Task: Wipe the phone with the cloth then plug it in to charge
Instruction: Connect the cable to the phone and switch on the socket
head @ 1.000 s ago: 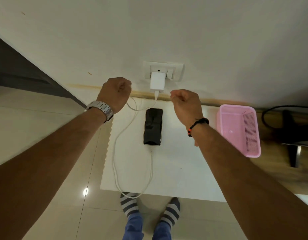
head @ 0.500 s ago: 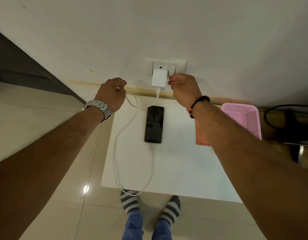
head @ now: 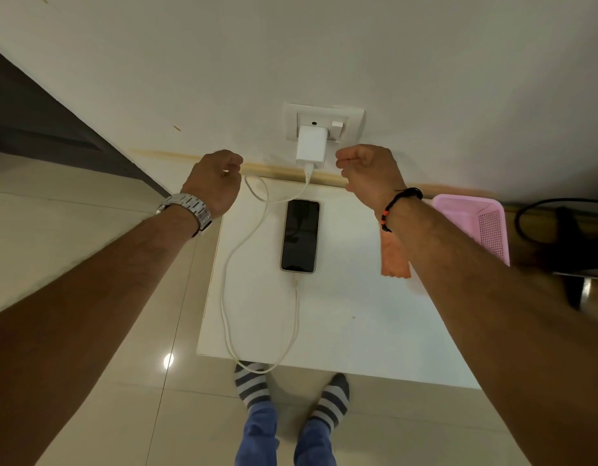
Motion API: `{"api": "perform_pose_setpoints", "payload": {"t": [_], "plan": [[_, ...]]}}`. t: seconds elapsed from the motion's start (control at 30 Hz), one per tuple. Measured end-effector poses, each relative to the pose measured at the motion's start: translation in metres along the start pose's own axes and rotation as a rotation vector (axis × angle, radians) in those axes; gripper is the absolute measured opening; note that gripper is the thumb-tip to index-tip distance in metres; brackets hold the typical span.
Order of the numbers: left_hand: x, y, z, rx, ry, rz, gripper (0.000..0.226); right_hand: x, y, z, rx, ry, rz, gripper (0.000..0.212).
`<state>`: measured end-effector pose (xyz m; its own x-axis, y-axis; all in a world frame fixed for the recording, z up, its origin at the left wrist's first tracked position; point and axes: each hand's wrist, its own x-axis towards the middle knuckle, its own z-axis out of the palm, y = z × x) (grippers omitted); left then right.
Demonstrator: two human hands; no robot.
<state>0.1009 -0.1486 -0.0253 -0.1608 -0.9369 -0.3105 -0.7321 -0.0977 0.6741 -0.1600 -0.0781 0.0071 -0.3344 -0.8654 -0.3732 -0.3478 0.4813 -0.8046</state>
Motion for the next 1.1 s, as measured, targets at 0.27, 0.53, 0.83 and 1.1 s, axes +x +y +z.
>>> {"api": "perform_pose_setpoints", "payload": {"t": [0.27, 0.53, 0.83, 1.1], "plan": [[-0.003, -0.006, -0.001, -0.037, 0.005, -0.062, 0.036, -0.006, 0.012, -0.008, 0.152, 0.024, 0.109, 0.026], [-0.002, -0.016, 0.001, -0.077, 0.009, -0.101, 0.038, -0.008, 0.025, -0.015, 0.207, 0.057, 0.153, 0.025], [-0.003, -0.021, 0.005, -0.085, 0.015, -0.113, 0.038, -0.008, 0.035, -0.016, 0.233, 0.073, 0.183, 0.024], [-0.003, -0.019, 0.009, -0.067, 0.023, -0.1, 0.039, -0.007, 0.041, -0.017, 0.233, 0.074, 0.18, 0.025]]}}
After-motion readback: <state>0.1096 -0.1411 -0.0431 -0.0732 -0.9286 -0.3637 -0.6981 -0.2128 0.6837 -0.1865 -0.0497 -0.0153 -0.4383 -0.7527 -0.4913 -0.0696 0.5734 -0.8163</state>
